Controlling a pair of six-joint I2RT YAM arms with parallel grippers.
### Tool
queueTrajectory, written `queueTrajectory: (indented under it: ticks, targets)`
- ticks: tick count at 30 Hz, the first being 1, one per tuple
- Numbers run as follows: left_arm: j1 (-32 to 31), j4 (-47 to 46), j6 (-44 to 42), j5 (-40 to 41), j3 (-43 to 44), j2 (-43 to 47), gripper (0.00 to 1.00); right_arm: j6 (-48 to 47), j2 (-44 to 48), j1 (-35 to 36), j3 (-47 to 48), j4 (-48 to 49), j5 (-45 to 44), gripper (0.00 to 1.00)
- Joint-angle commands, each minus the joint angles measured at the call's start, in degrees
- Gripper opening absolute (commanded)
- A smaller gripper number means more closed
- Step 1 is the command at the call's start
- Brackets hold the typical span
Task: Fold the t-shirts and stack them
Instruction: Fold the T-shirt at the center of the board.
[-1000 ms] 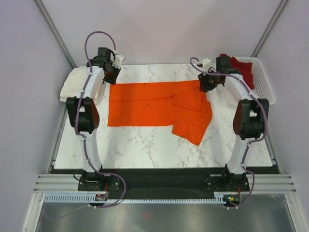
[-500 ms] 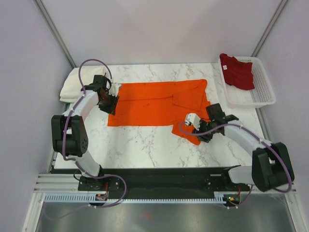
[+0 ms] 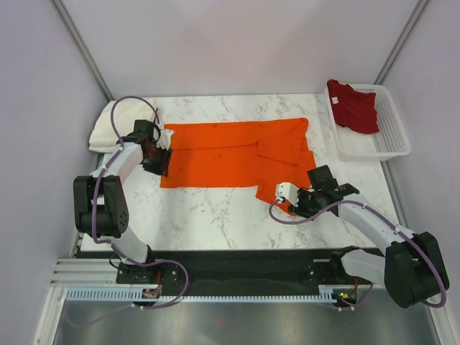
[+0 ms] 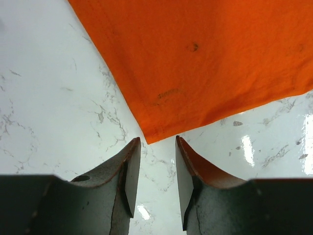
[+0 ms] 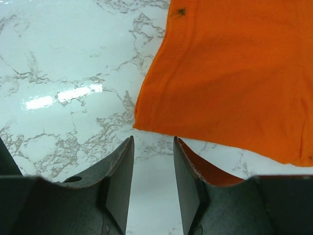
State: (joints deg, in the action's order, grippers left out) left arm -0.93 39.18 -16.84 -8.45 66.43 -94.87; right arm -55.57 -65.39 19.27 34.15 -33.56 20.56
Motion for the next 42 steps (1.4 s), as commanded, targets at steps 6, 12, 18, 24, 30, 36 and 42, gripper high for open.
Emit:
queueTrajectory:
  ticks: [6, 12, 18, 24, 30, 36, 42]
  targets:
    - [2.9, -2.6, 2.0, 1.1, 0.3, 1.7, 0.43, -3.3, -3.9, 3.9, 0.1, 1.2, 1.4, 0.45]
    - [3.2, -2.6, 1.9, 1.0, 0.0, 1.6, 0.42, -3.1, -5.5, 4.6, -0.8, 3.1, 0.4, 0.40]
    - [4.0, -2.5, 1.8, 0.7, -1.6, 2.3, 0.43, -4.0, -6.8, 5.0, -1.6, 3.8, -1.5, 0.32]
    - [6.2, -0.9, 3.6, -4.1, -3.6, 2.3, 0.44, -3.8, -6.8, 5.0, -1.8, 3.9, -2.2, 0.15]
    - [8.9, -0.1, 4.7, -8.4, -4.3, -1.1, 0.45, -1.8, -6.7, 5.0, 0.5, 3.9, -1.9, 0.00]
    - [10.4, -0.1, 5.0, -10.8, -2.2, -5.4, 0.45, -2.3, -7.7, 5.1, 1.5, 3.9, -2.5, 0.00]
    - [10.4, -0.1, 5.2, -12.4, -0.1, -9.3, 0.42, -2.1, -7.7, 5.0, 1.8, 3.6, -2.8, 0.00]
